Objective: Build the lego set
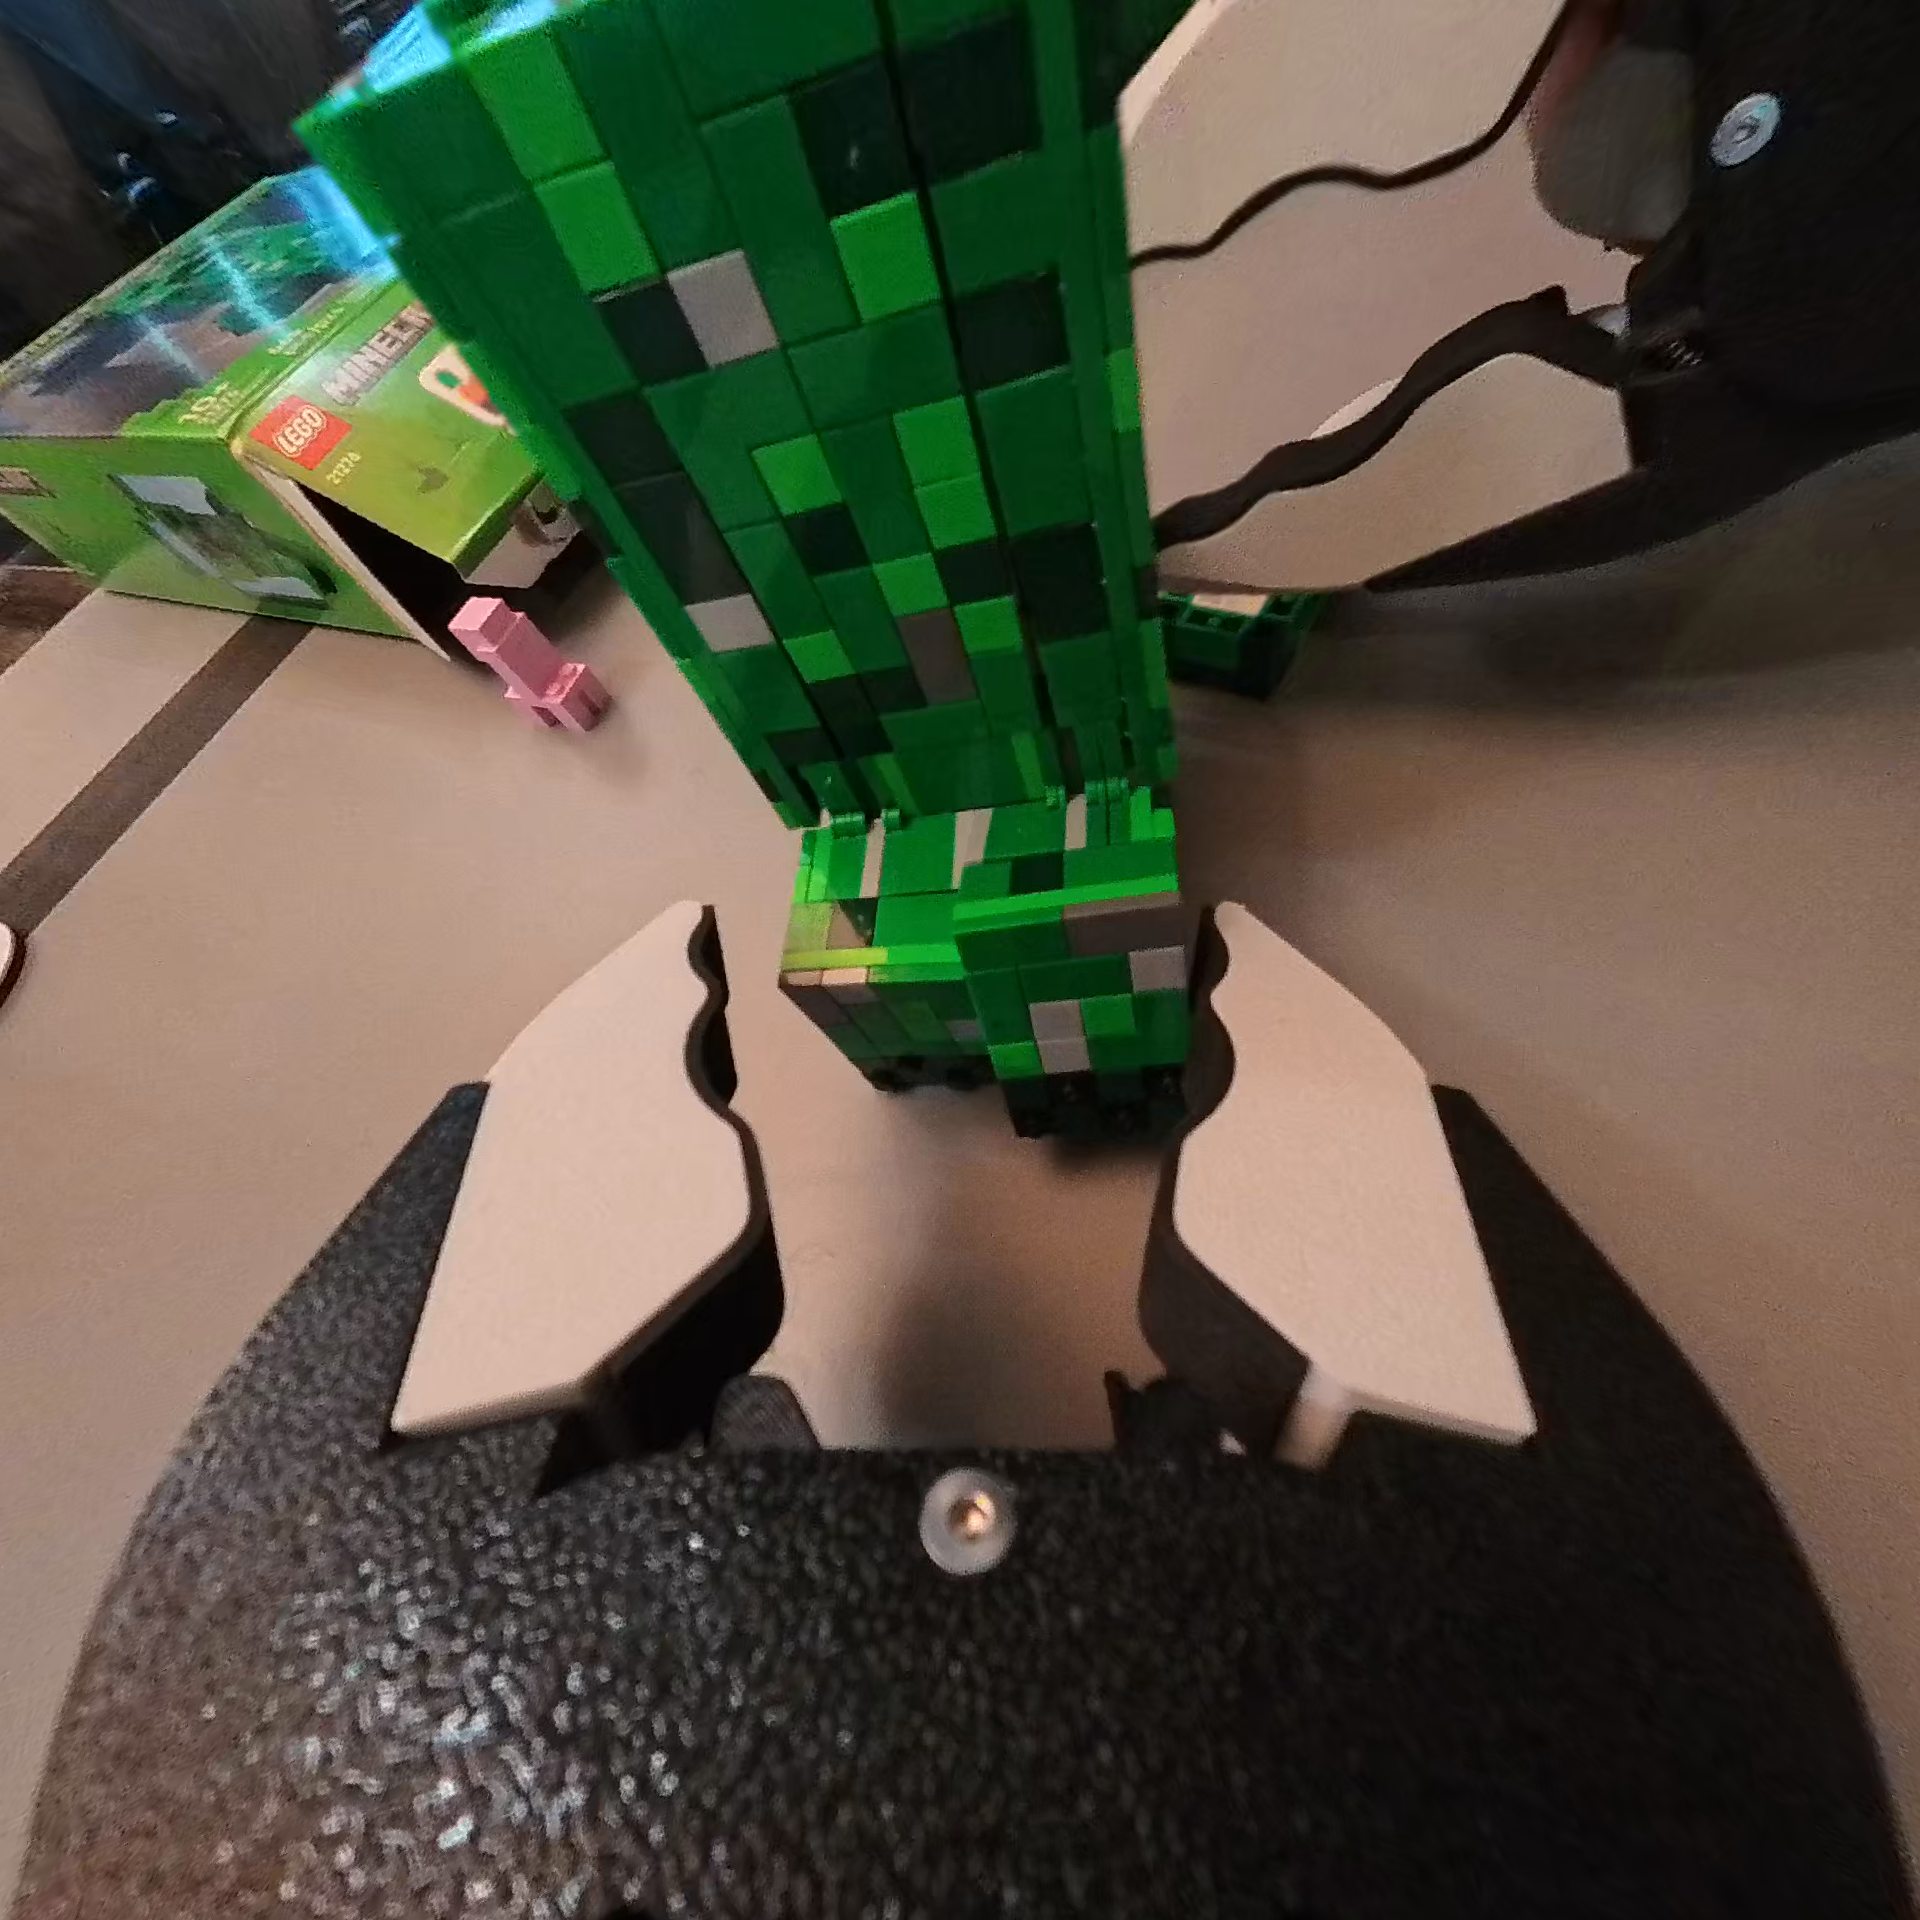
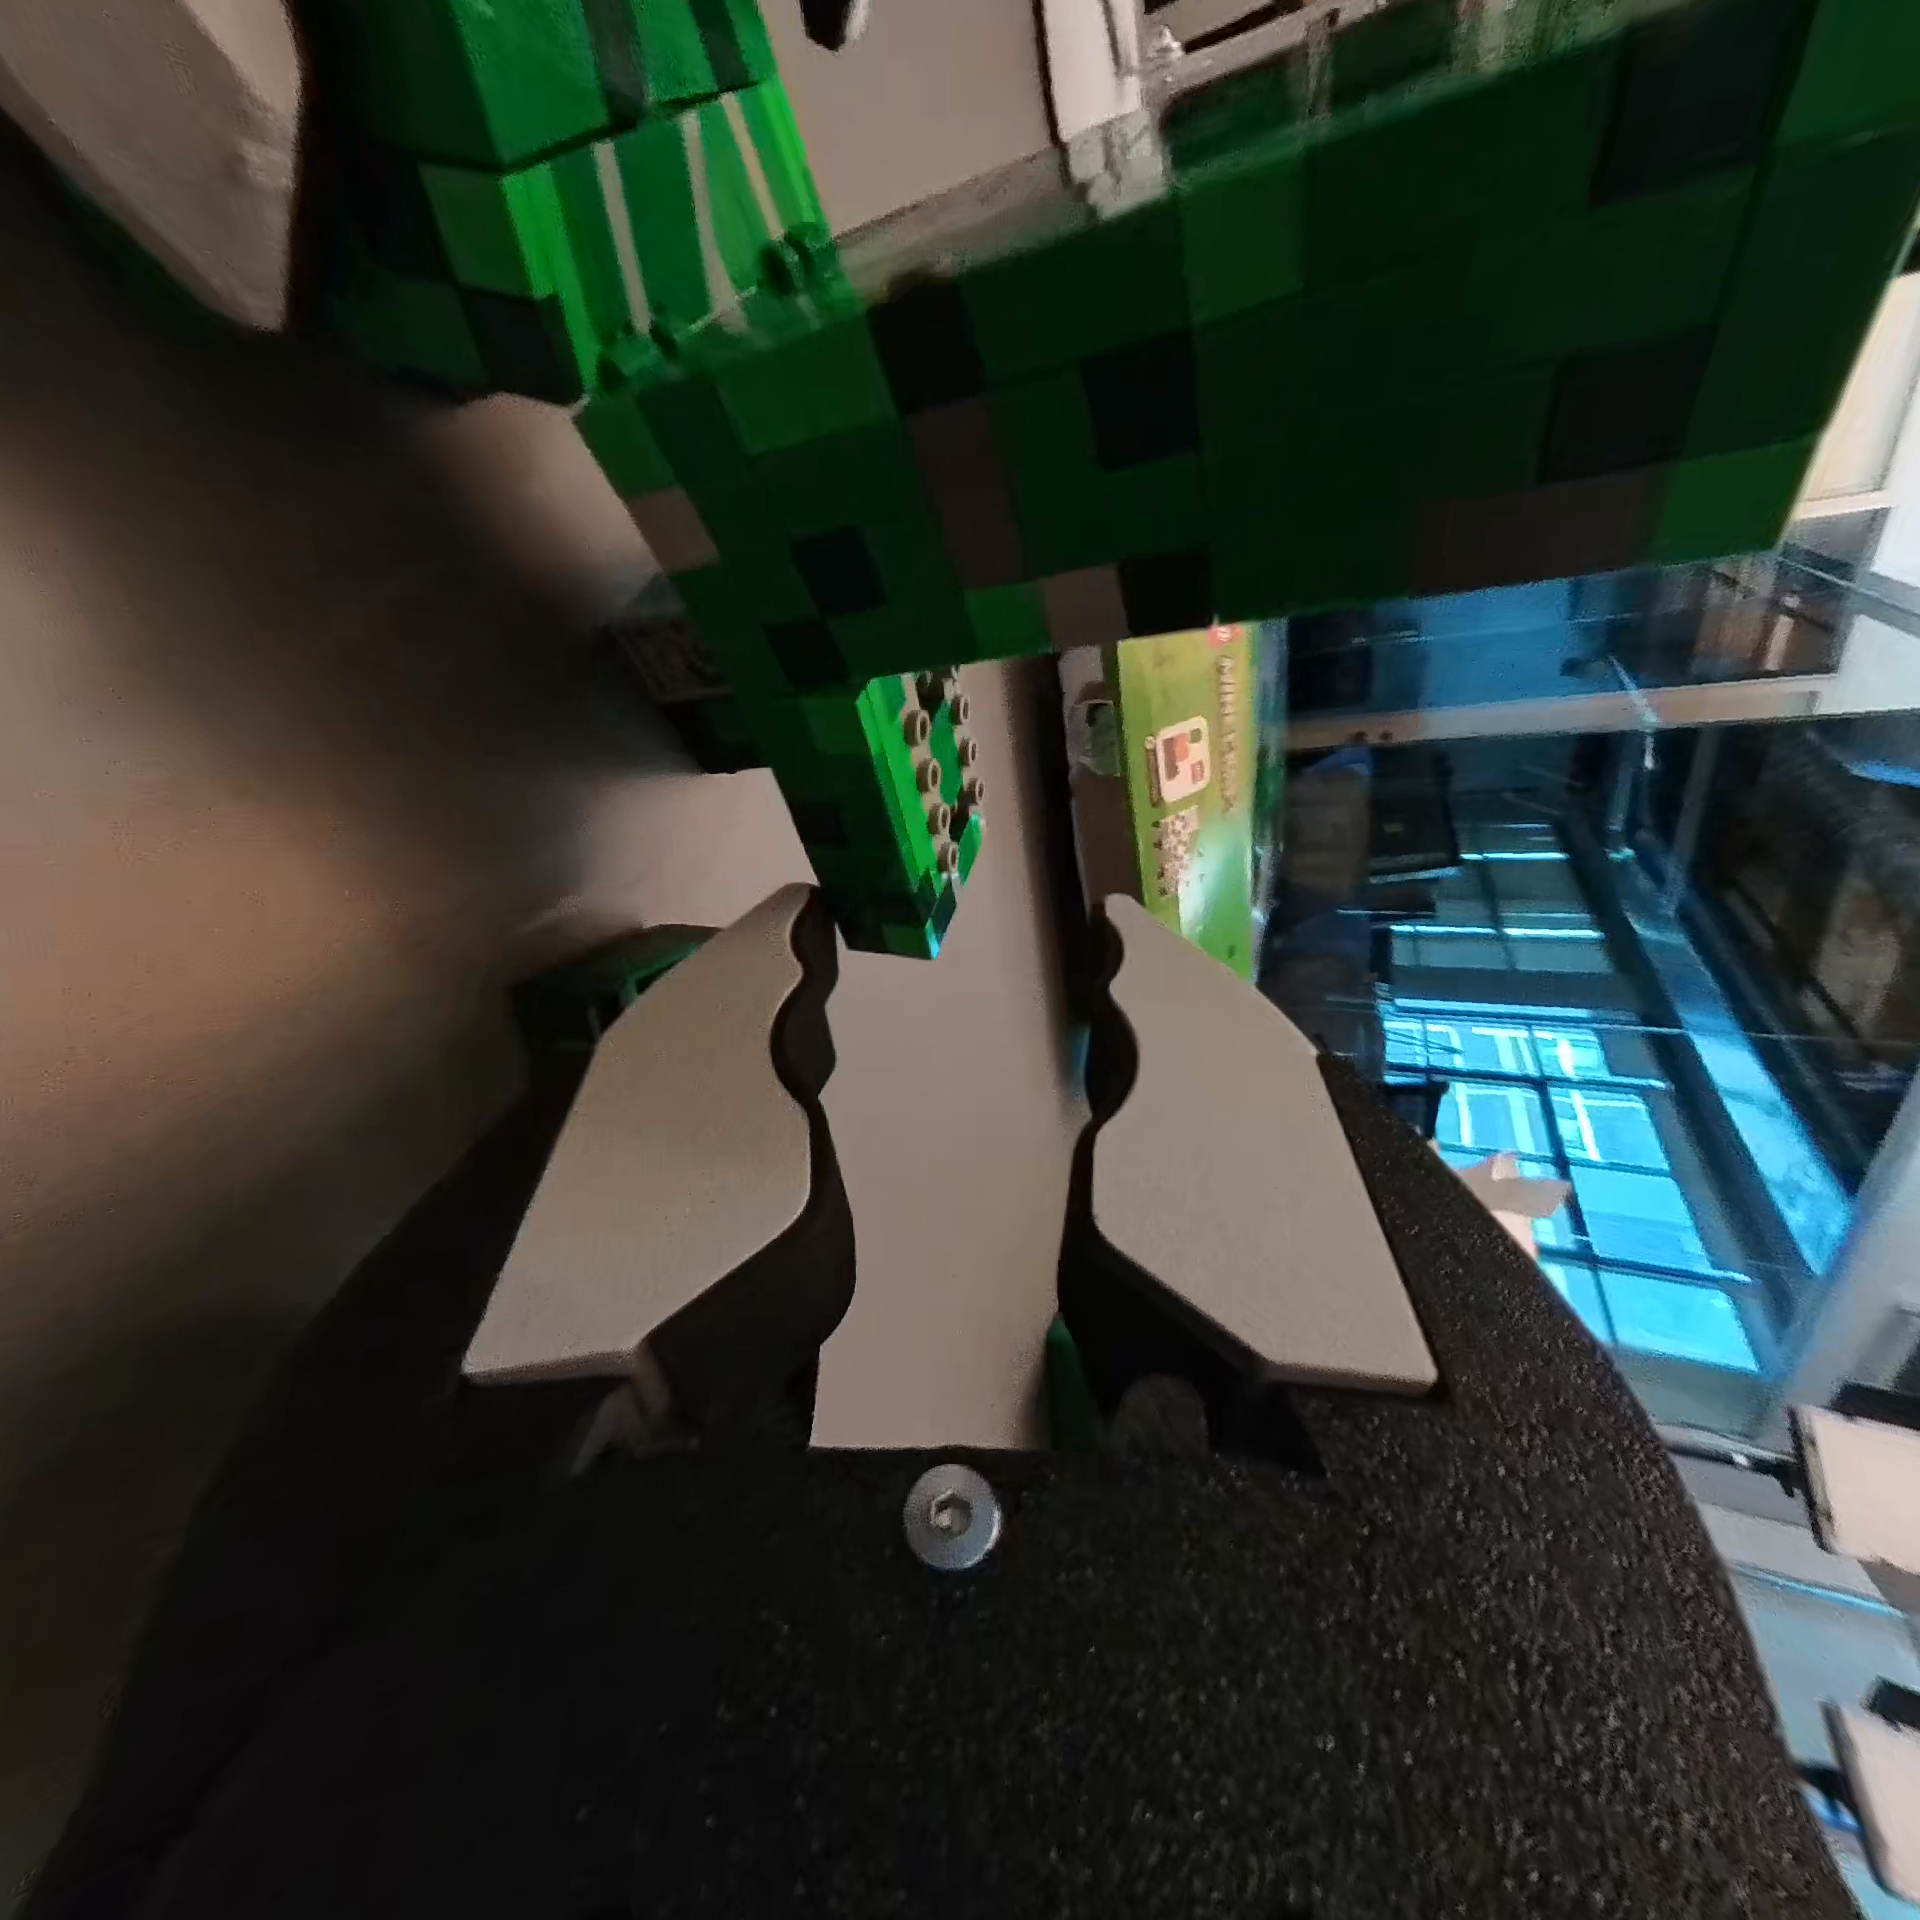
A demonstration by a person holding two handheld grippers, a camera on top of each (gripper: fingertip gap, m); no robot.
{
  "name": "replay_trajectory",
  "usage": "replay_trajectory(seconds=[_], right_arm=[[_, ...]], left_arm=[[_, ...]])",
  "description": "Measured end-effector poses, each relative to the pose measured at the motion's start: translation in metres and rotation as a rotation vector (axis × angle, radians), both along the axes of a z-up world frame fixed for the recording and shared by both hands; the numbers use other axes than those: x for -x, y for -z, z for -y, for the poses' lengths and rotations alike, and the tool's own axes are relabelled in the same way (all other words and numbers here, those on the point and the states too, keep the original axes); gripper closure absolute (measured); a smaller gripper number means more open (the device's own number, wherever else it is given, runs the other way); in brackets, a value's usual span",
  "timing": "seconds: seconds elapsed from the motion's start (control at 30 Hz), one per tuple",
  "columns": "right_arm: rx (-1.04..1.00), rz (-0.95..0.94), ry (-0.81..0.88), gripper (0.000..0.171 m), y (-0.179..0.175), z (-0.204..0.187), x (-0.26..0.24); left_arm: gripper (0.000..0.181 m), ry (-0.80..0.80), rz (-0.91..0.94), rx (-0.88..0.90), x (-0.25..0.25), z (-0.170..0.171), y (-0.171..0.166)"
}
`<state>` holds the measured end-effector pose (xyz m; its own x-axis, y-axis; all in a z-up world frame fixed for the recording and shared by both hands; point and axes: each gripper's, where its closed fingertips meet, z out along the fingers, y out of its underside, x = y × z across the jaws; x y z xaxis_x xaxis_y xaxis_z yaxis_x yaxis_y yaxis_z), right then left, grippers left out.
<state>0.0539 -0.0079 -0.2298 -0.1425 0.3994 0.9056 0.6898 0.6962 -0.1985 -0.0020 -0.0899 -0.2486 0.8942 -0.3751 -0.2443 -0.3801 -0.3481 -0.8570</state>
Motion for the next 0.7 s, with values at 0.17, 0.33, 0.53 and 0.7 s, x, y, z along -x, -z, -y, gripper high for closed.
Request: replay_trajectory(seconds=[0.17,0.33,0.53,0.7], right_arm=[[0.026,0.005,-0.015,0.125,0.006,0.006,-0.003],[0.448,0.027,-0.186,0.117,0.018,0.027,-0.027],[0.941,-0.122,-0.282,0.106,0.000,0.046,-0.017],[0.969,-0.200,-0.369,0.101,-0.028,0.066,0.005]], left_arm=[[0.096,0.003,-0.002,0.007,0.000,0.000,0.002],[0.093,0.008,-0.013,0.004,0.002,0.004,0.000],[0.091,0.015,0.020,-0.004,0.001,0.003,-0.003],[0.091,0.013,0.019,0.021,0.003,0.007,0.000]])
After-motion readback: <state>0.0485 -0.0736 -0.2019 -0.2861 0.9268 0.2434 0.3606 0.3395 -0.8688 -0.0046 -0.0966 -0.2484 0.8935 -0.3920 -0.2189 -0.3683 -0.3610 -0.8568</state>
